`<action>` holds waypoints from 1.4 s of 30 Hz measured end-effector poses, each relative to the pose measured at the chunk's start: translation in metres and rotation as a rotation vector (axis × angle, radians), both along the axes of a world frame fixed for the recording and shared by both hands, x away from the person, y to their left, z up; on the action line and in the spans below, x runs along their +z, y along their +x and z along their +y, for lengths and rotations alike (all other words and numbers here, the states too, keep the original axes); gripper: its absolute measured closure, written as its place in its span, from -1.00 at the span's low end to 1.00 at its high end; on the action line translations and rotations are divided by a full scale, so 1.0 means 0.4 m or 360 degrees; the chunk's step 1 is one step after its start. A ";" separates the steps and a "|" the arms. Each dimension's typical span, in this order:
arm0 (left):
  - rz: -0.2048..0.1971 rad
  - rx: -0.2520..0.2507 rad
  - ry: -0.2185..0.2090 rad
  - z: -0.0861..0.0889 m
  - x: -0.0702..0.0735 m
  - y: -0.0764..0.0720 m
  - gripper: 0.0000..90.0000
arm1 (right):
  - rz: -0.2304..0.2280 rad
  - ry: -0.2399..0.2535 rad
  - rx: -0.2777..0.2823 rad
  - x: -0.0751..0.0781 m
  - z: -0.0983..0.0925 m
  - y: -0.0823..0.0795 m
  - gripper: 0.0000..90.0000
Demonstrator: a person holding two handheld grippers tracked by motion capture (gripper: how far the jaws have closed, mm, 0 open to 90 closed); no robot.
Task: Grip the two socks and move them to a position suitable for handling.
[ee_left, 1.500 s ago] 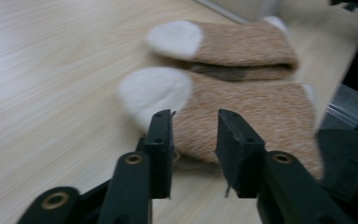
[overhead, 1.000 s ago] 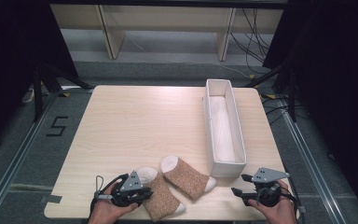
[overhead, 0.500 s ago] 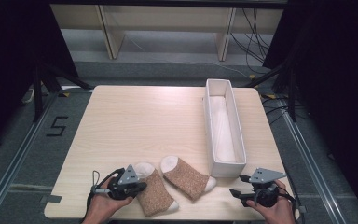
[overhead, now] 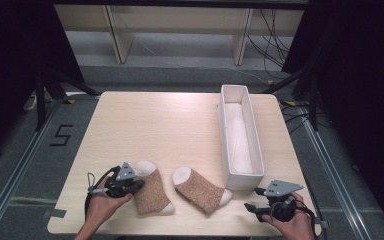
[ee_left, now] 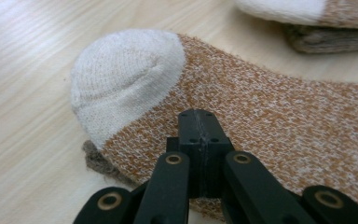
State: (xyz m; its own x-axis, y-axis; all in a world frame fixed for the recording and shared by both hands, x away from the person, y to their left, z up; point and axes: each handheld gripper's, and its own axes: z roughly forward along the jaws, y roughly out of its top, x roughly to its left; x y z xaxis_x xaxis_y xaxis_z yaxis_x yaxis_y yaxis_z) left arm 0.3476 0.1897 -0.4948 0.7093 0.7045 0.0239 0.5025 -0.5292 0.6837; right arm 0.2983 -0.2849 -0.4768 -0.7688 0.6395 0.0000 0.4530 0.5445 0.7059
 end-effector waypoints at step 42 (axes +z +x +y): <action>-0.0009 0.0200 -0.0378 0.087 0.043 0.137 0.85 | 0.0017 -0.0031 0.0086 -0.007 0.032 0.001 -0.21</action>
